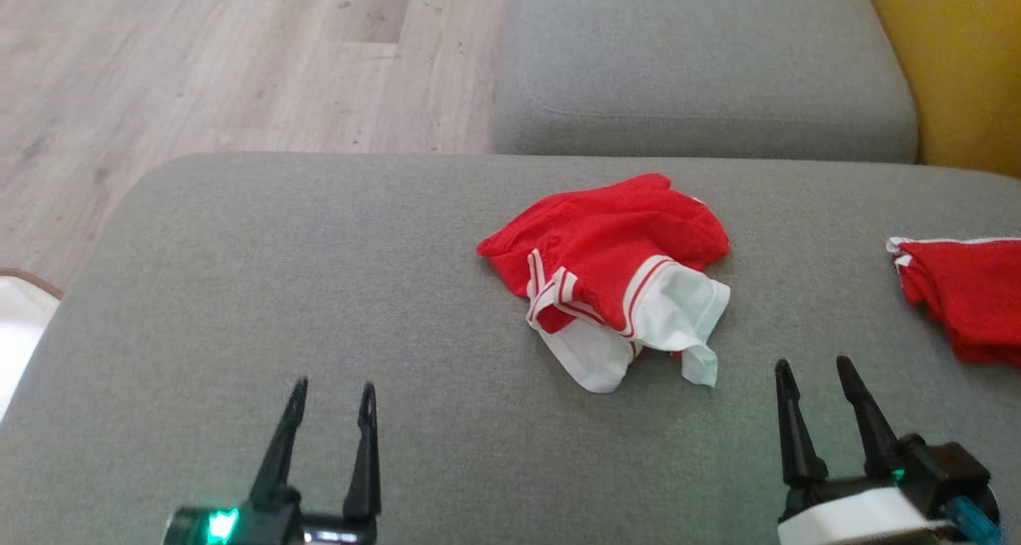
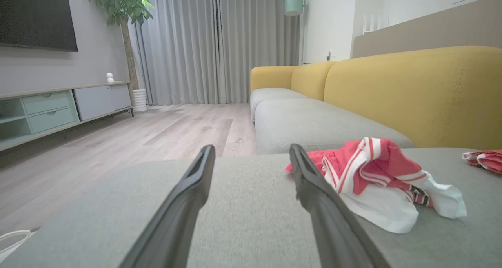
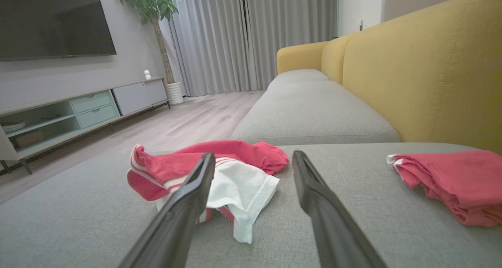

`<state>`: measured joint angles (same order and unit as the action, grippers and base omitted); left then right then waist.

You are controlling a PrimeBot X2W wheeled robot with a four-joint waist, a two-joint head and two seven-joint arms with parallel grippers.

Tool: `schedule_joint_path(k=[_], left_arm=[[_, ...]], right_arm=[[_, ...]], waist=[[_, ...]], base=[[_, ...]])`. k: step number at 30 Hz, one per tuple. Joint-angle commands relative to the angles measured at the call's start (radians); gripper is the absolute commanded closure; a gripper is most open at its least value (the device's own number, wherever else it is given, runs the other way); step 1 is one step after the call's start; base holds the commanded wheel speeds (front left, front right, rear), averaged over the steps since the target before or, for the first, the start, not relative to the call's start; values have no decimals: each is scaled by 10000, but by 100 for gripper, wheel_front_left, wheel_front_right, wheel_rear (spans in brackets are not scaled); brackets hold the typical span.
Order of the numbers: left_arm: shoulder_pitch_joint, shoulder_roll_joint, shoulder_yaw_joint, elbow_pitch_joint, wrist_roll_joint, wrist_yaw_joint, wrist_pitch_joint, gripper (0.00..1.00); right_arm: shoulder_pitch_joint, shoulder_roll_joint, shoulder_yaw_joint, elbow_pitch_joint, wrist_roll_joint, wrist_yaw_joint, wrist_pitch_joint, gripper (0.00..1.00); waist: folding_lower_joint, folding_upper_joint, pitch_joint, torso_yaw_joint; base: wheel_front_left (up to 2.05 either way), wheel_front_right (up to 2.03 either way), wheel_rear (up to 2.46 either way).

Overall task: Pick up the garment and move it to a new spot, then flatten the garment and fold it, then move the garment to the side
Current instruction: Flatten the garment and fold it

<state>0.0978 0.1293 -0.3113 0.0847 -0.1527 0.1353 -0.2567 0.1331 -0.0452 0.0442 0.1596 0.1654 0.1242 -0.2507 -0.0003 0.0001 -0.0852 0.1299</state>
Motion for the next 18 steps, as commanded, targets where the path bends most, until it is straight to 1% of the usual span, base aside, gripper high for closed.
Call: schedule_joint_path(k=[1,7,18], left_arm=[[-329,-75,399,-440,77,77,-50,0],[265,-178,474,-651,555,-41,-51,0],[355,-370,750,-562,799,-383,-51,0]], right_arm=[[-228,-51,152,-250,-49,65,-110,0],[-45,-51,122,-201,-70,65,-111,0],[-109,-51,228,-152,120,65,-111,0]], waist=[[3,-1,-96,136],[3,-1,-101,241],[3,-1,-137,89]], base=[[0,0,0],[0,0,0],[0,0,0]])
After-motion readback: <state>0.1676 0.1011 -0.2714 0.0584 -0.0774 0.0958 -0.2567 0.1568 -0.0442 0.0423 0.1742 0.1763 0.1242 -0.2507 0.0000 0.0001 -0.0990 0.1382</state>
